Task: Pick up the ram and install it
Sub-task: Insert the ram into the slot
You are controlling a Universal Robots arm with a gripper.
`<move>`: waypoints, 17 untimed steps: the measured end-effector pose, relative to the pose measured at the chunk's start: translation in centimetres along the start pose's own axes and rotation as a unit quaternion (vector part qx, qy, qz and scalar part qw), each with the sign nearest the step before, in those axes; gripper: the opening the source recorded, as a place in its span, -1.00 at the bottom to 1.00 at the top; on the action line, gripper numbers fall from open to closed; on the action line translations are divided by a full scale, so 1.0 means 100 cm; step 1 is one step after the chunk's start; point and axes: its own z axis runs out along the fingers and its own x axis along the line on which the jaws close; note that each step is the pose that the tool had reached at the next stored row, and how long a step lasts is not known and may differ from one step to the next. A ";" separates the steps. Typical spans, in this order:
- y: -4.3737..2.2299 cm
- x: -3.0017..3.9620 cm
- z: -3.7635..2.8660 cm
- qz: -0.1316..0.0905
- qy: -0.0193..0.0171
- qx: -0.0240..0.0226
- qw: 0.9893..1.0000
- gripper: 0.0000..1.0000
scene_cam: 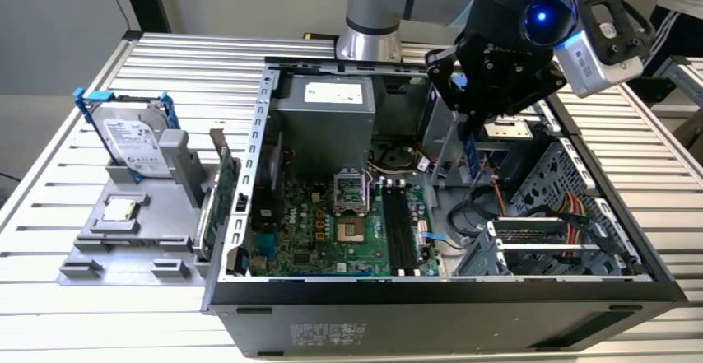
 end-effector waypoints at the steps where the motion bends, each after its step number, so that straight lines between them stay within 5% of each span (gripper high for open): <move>1: 0.0000 -0.0004 0.0006 0.000 0.000 0.000 1.000 -1.00; 17: 0.0005 -0.0062 0.0075 0.000 0.000 0.000 1.000 -1.00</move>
